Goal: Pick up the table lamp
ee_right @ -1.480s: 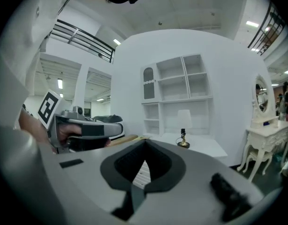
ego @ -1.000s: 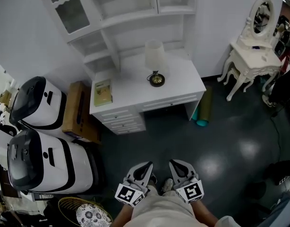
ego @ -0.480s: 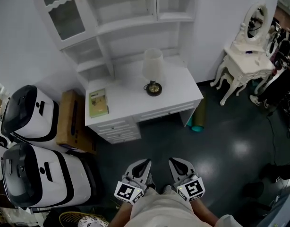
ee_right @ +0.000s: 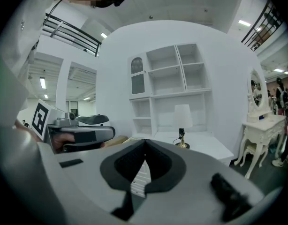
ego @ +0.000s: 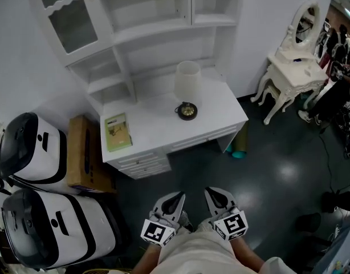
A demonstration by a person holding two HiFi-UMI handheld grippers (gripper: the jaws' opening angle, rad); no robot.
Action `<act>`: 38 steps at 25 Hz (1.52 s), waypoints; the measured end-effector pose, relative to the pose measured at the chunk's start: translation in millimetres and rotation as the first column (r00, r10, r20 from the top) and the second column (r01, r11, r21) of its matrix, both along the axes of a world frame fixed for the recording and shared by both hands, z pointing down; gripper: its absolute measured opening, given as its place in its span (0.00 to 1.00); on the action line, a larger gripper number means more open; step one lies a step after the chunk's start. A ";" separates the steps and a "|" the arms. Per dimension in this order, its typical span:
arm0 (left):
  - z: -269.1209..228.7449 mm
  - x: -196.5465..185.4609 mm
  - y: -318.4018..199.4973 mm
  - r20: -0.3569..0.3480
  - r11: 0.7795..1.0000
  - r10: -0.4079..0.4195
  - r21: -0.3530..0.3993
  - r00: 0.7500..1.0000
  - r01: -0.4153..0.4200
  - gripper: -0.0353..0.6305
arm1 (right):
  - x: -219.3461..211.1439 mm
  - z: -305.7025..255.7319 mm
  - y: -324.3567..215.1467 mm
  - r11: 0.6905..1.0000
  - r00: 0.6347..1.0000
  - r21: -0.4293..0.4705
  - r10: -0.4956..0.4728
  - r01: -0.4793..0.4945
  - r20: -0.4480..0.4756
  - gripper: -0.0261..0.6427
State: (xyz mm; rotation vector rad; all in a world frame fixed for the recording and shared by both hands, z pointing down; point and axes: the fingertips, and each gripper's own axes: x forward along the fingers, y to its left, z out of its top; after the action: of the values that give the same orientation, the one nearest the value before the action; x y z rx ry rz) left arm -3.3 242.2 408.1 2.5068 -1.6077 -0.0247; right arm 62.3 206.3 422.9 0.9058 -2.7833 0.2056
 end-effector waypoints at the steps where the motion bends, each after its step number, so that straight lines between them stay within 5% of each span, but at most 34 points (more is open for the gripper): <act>1: 2.0 -2.9 -1.3 0.005 1.000 0.007 -0.006 1.000 -0.007 0.07 | -4.7 2.0 -1.3 1.000 1.000 -0.002 0.002 -0.002 -0.005 0.06; 20: 21.5 -19.0 -41.3 -0.012 0.998 0.033 -0.061 0.999 -0.034 0.07 | -30.2 18.9 -41.5 1.000 1.000 -0.026 -0.001 0.000 -0.028 0.06; 38: -1.7 7.1 -166.2 -0.024 0.999 -0.021 -0.047 0.999 0.020 0.07 | -22.8 8.0 -171.2 0.994 0.994 -0.008 -0.105 0.105 0.011 0.06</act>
State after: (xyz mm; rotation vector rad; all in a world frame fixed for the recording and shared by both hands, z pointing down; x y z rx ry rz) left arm 3.9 76.0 406.5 2.4456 -1.6053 -0.0194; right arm 39.5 35.1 430.9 0.7557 -2.8281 0.2058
